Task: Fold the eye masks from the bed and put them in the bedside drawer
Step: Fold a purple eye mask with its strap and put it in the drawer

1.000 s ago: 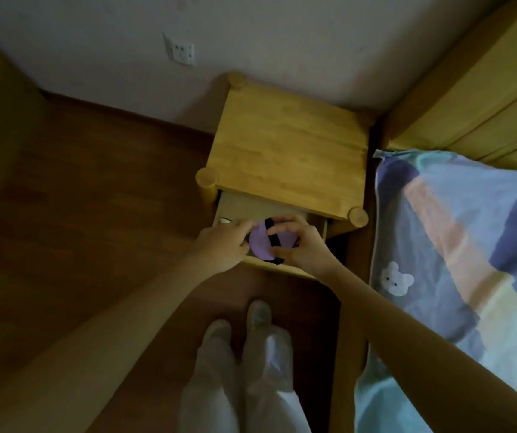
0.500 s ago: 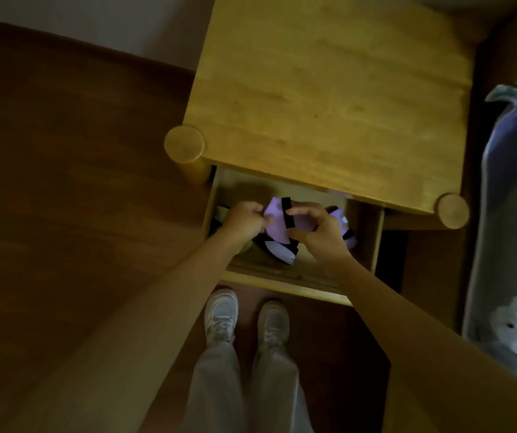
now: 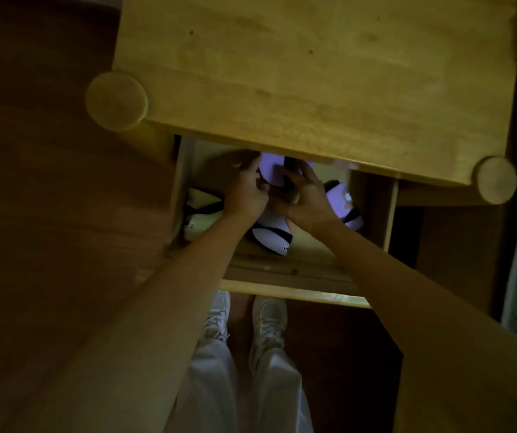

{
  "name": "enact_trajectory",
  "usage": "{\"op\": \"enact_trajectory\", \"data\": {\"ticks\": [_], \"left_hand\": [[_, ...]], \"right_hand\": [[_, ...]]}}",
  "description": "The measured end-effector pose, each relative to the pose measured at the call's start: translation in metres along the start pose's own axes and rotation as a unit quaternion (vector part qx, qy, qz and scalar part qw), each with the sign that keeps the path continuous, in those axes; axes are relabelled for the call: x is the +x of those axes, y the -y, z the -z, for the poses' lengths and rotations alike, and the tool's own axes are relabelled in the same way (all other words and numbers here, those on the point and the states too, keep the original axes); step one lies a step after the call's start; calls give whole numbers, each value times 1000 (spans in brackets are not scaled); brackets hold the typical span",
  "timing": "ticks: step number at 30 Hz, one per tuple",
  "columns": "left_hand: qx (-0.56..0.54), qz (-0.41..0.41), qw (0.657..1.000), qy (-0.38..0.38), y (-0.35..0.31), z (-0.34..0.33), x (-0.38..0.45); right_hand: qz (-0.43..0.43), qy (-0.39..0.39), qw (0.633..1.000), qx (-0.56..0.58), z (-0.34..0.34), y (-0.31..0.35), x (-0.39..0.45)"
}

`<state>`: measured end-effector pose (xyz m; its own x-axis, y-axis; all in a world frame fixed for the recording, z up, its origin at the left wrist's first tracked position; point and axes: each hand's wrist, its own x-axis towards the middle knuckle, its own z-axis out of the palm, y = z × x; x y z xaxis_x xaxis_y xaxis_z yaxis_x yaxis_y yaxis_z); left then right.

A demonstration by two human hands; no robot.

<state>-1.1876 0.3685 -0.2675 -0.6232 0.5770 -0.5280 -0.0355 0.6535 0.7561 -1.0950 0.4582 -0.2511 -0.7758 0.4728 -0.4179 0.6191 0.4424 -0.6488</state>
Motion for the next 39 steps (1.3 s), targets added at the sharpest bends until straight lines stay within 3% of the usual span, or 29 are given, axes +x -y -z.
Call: {"op": "enact_trajectory", "data": {"ticks": [4,8,11,16,21,27,30,39], "left_hand": [[176,-94,978,61,11,1,-5],[400,-147,900,90,19,6,-4],[467,-143,865,115,17,8,0],[485,-130,855,130,5,15,-2],[443,-198,871,76,-11,29,-31],[454,-299,839,15,-37,48,-82],[457,-339,822,12,-42,54,-102],[541,-348,758,112,-27,66,-117]], "right_hand": [[-48,61,989,-125,-3,-16,7],[-38,91,964,-246,-5,-23,9],[-24,105,941,-320,-6,-21,10],[12,97,945,-313,5,-12,1],[47,50,961,-266,24,2,-28],[109,-71,966,-222,53,30,-76],[142,-112,950,-254,63,38,-98],[142,28,899,-413,55,24,-140]]}}
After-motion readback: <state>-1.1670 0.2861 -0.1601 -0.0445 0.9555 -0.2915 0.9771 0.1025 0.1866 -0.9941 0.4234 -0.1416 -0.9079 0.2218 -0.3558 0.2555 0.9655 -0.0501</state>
